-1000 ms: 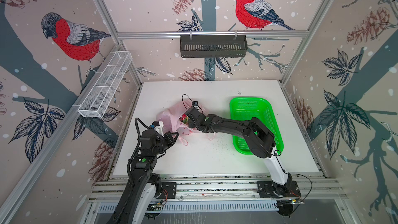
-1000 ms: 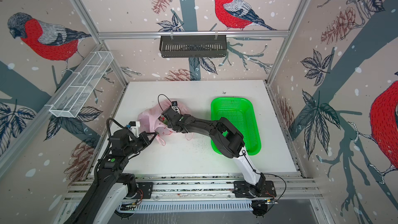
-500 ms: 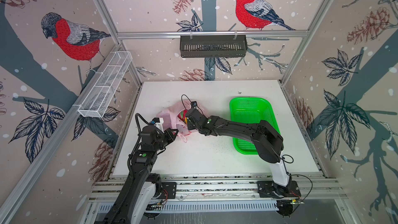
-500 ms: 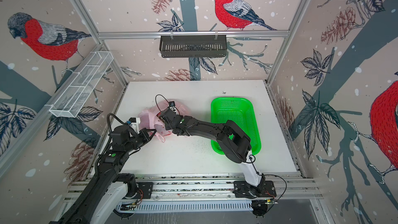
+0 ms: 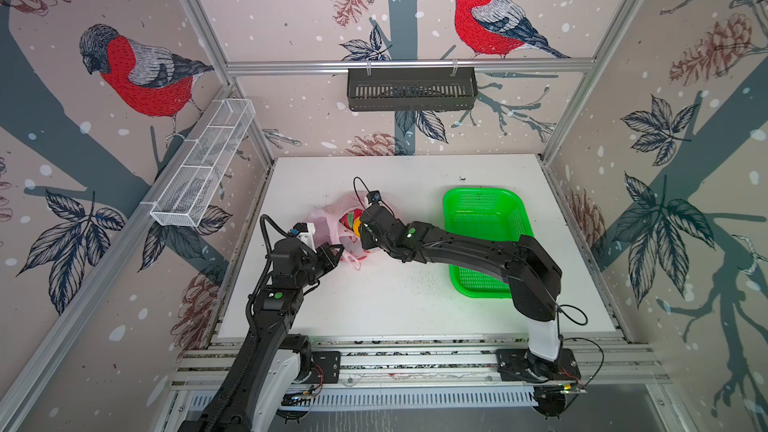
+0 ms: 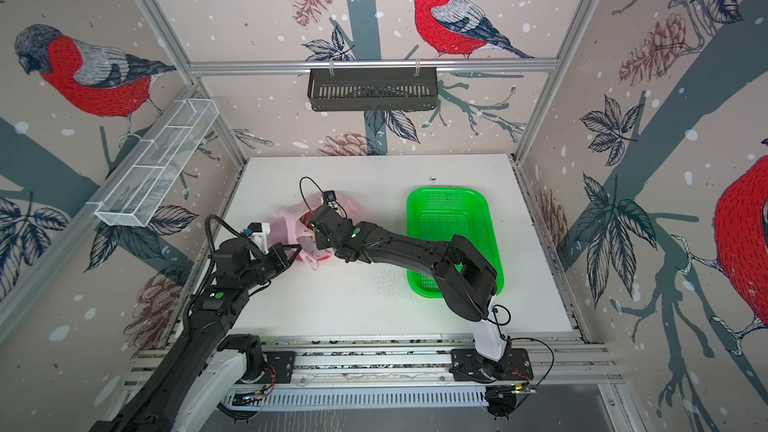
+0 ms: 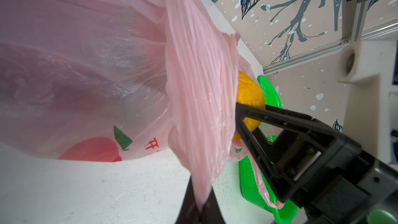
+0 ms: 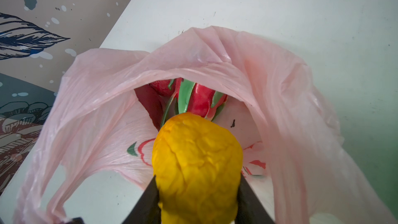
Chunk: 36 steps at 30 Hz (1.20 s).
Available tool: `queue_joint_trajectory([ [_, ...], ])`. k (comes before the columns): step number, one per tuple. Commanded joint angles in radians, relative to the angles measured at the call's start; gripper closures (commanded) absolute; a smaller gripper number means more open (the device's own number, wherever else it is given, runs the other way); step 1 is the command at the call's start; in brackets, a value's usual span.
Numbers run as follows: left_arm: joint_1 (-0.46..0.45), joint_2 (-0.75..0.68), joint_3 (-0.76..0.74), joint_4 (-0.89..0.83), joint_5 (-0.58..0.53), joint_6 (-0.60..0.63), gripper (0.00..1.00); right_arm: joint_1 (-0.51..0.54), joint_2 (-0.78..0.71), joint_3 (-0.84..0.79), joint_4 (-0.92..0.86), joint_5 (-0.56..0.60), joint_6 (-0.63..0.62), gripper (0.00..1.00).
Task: Untie the knot of the plastic bag and take out the fruit
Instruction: 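Lift the yellow fruit out of the bag and carry it over the green basket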
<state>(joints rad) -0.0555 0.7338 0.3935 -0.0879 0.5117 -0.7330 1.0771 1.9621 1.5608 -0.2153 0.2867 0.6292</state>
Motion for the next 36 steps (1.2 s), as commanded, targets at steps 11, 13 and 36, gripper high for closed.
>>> queue_joint_trajectory([
  [11,0.003,0.03,0.016,0.069,-0.007,0.029,1.0,0.006,-0.119,-0.017,-0.03,-0.006,-0.023,0.74],
  [13,0.002,0.036,0.021,0.07,-0.009,0.039,1.0,0.005,-0.148,-0.032,-0.03,0.001,-0.021,0.74],
  [36,0.002,0.094,0.074,0.059,0.014,0.122,1.0,-0.169,-0.623,-0.438,-0.064,0.237,0.056,0.73],
])
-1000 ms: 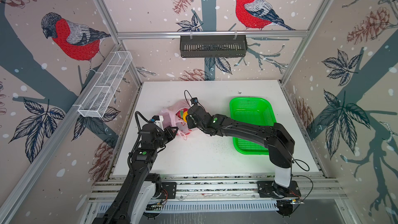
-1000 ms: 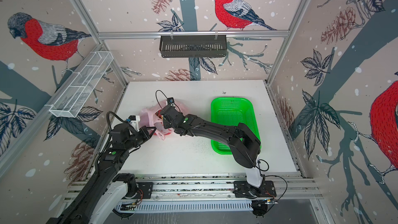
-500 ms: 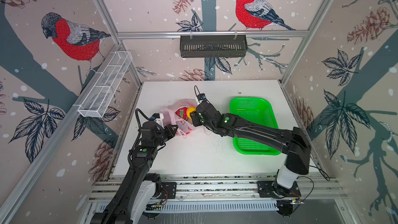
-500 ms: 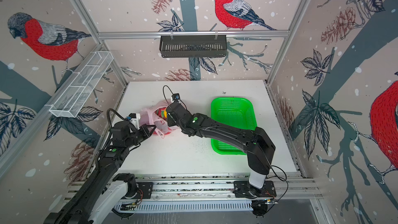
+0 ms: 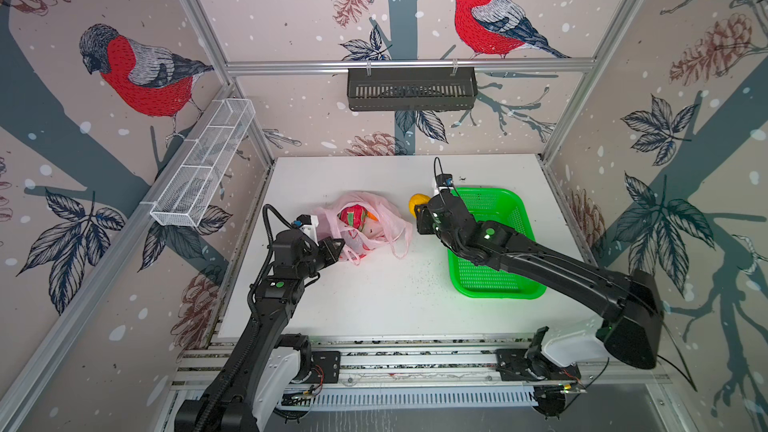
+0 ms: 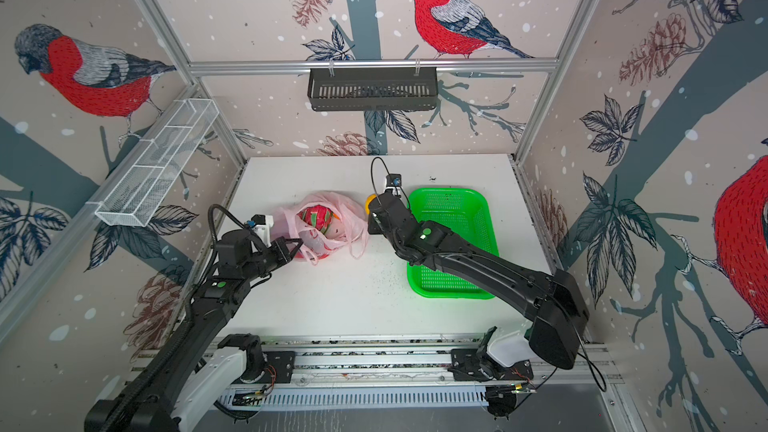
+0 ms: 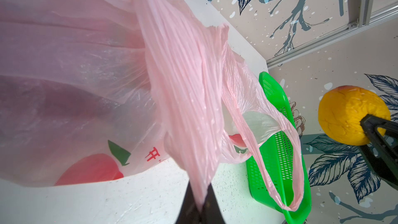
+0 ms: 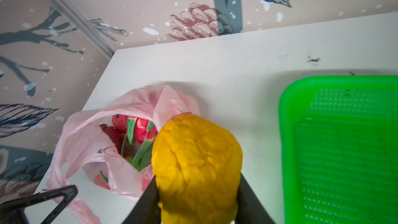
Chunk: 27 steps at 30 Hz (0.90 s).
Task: Untie the knot of the plastic bag and take out the fruit
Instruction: 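Lift the yellow fruit out of the bag and carry it over the green basket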
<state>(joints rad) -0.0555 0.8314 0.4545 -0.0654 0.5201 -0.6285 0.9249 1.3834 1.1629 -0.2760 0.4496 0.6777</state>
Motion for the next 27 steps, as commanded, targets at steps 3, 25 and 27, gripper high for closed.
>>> queue_joint_trajectory([
  [3,0.003,-0.01,0.014,0.024,0.008,0.024,1.0,-0.066,-0.097,-0.098,-0.015,0.083,0.019,0.73],
  [25,0.002,-0.04,-0.011,0.026,0.006,0.026,1.0,-0.359,0.007,-0.294,0.087,-0.055,0.0,0.72],
  [27,0.002,-0.043,-0.011,0.022,0.0,0.026,1.0,-0.368,0.032,-0.29,0.098,-0.066,-0.005,0.72],
])
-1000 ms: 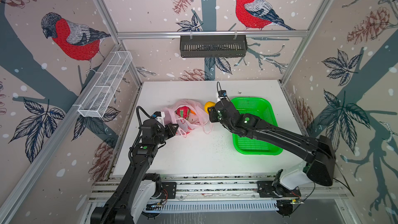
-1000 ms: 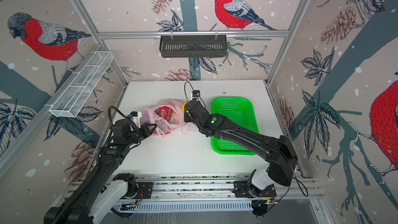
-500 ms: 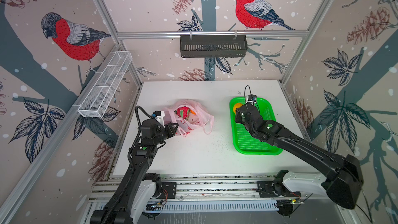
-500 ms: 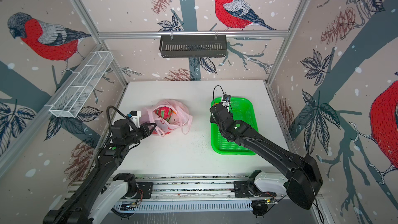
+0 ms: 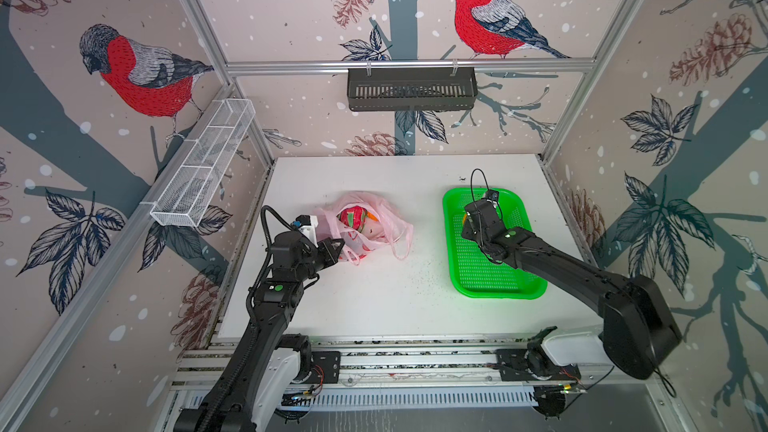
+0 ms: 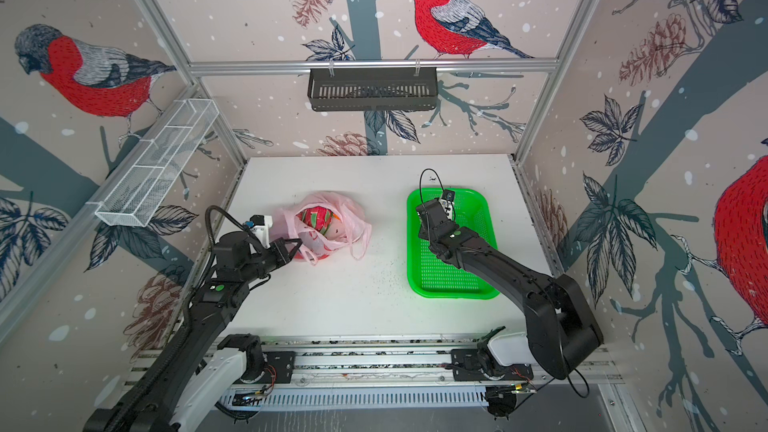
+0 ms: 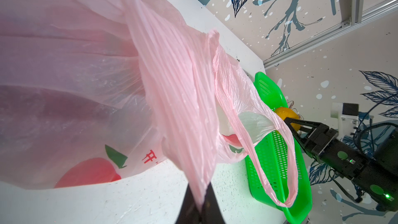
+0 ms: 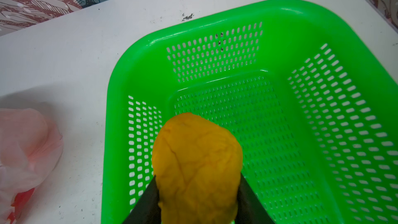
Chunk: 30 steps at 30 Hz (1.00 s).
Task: Untie the knot of the plastic bag and take out the fruit
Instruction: 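Lift the yellow fruit out of the bag and carry it over the green basket, then lower the yellow fruit into the green basket and open the right gripper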
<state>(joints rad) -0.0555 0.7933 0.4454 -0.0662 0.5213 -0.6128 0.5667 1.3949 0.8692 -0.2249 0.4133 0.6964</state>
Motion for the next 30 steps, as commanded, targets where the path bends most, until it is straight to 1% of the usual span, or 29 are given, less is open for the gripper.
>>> queue_joint_trajectory([
  [1,0.003,-0.008,-0.002,0.023,-0.003,0.01,1.0,-0.013,0.033,0.007,0.053,-0.033,-0.027,0.72],
  [10,0.003,-0.014,-0.001,0.018,-0.006,0.013,1.0,-0.058,0.14,0.037,0.117,-0.085,-0.06,0.69],
  [16,0.002,-0.017,0.001,0.014,-0.01,0.015,1.0,-0.085,0.234,0.096,0.139,-0.104,-0.09,0.68],
  [24,0.003,-0.02,0.001,0.008,-0.013,0.018,1.0,-0.105,0.327,0.146,0.164,-0.119,-0.108,0.65],
  [30,0.002,-0.017,0.001,0.008,-0.013,0.018,1.0,-0.114,0.359,0.163,0.165,-0.122,-0.115,0.6],
])
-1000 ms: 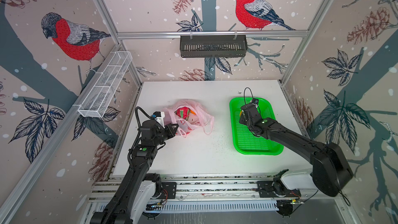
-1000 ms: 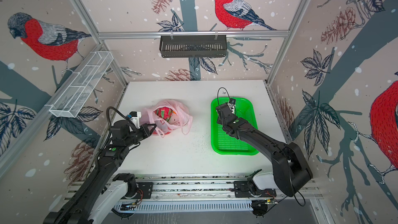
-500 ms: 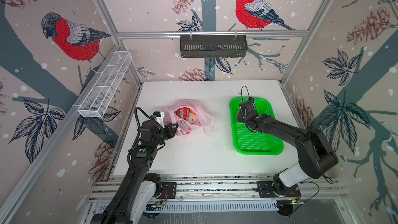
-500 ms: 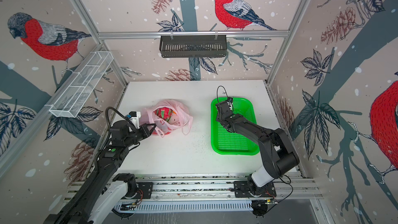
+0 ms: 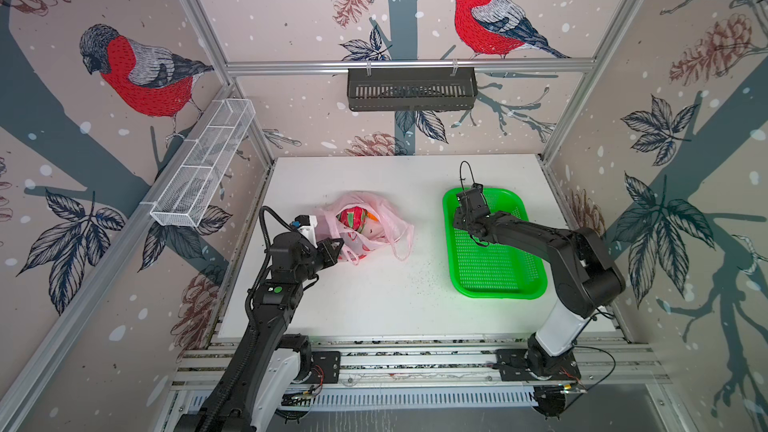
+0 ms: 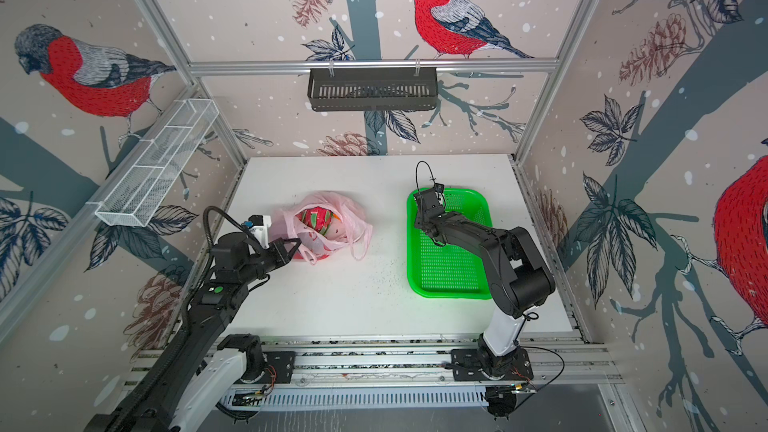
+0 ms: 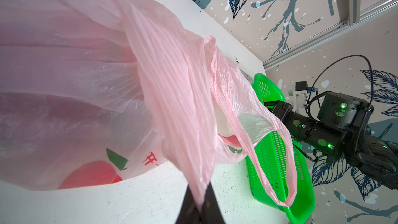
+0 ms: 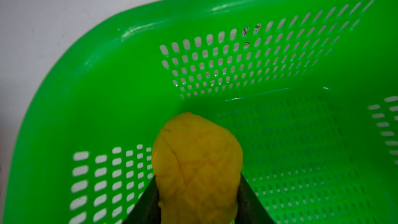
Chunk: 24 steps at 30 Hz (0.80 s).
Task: Untie the knot of the plastic bag and take out the fruit
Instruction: 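Lower the yellow fruit into the green basket and open the right gripper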
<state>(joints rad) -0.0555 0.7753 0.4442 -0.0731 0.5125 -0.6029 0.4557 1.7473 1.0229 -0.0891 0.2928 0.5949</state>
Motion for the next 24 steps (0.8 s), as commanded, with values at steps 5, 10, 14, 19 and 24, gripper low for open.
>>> queue_joint_trajectory([
  [5,0.003,0.011,0.001,0.024,0.001,0.005,1.0,-0.006,0.018,0.013,0.03,-0.001,-0.012,0.48],
  [10,0.003,0.01,0.001,0.024,0.004,0.005,1.0,-0.007,0.027,0.016,0.027,0.0,-0.009,0.41],
  [14,0.002,0.008,0.0,0.021,0.003,0.006,1.0,-0.006,0.029,0.02,0.026,-0.003,-0.006,0.36],
  [19,0.003,0.009,-0.001,0.027,0.008,0.003,1.0,-0.002,0.025,0.023,0.02,-0.004,-0.007,0.29],
  [24,0.003,0.006,-0.001,0.024,0.009,0.006,1.0,0.0,0.017,0.023,0.017,0.002,-0.009,0.22],
])
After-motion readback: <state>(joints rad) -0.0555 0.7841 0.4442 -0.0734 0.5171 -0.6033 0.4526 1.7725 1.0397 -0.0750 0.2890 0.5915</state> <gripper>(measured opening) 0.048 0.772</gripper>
